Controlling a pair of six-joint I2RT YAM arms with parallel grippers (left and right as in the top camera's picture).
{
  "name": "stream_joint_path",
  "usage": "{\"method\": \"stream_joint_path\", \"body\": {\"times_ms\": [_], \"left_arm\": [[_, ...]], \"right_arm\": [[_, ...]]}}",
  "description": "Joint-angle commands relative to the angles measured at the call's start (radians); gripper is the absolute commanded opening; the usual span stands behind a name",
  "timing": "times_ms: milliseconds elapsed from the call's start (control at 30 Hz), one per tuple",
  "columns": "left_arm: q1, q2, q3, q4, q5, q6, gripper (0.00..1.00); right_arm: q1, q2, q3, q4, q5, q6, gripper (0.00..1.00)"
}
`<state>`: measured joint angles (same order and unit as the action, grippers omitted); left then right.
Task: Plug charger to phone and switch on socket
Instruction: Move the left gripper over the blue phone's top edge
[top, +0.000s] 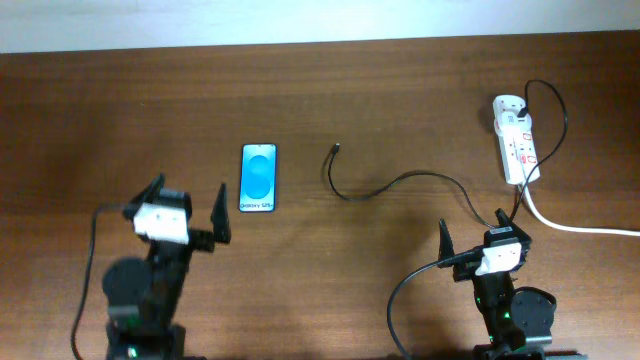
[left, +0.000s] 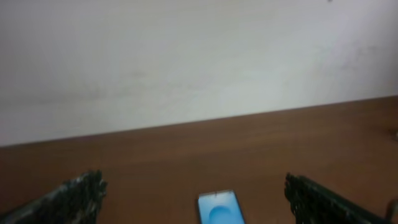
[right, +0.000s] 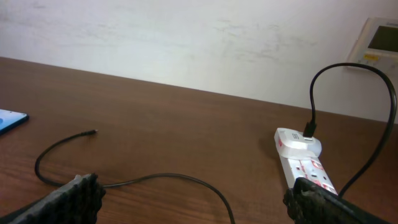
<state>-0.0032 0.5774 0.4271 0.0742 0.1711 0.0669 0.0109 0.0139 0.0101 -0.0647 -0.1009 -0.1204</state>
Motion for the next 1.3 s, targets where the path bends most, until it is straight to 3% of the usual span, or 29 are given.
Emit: {"method": "stream_joint_path", "body": {"times_ms": [0, 200, 333, 433, 600, 733, 967, 1033, 1200, 1267], "left_arm": [[0.004, 0.231, 0.249, -0.146, 0.097, 0.018, 1.00], [0.003, 0.619, 0.708, -0.559, 0.095, 0.018, 0.99], [-0.020, 0.911, 1.052, -0.925, 0.059, 0.045, 0.99], [-0.086, 1.103, 1.248, -1.101, -0.011, 0.062, 0.99], [-0.120, 1.186, 1.272, -1.108, -0.021, 0.062, 0.99], [-0.117, 1.188, 1.272, -1.091, -0.022, 0.062, 0.99], [-0.120, 1.191, 1.272, -1.078, -0.019, 0.025, 0.99], [-0.120, 1.192, 1.272, -1.078, -0.018, -0.016, 0.99], [-0.120, 1.243, 1.273, -1.079, -0.021, -0.097, 0.99], [-0.122, 1.272, 1.273, -1.083, -0.037, -0.116, 0.99]], "right_arm": [[0.009, -0.008, -0.005, -0.007, 0.008, -0.003, 0.98], [0.009, -0.008, -0.005, -0.007, 0.008, -0.003, 0.98], [0.009, -0.008, -0.005, -0.006, 0.003, -0.002, 0.98], [0.009, -0.008, -0.005, -0.007, 0.005, 0.126, 0.98], [0.008, -0.008, 0.015, -0.007, -0.029, 0.252, 0.98], [0.008, 0.031, 0.135, -0.020, -0.076, 0.258, 0.98], [0.009, 0.481, 0.622, -0.316, -0.091, 0.257, 0.98], [0.009, 0.665, 0.837, -0.480, -0.106, 0.256, 0.98], [0.009, 0.972, 1.181, -0.756, -0.232, 0.196, 0.98], [0.009, 1.046, 1.242, -0.758, -0.356, 0.198, 0.98]]}}
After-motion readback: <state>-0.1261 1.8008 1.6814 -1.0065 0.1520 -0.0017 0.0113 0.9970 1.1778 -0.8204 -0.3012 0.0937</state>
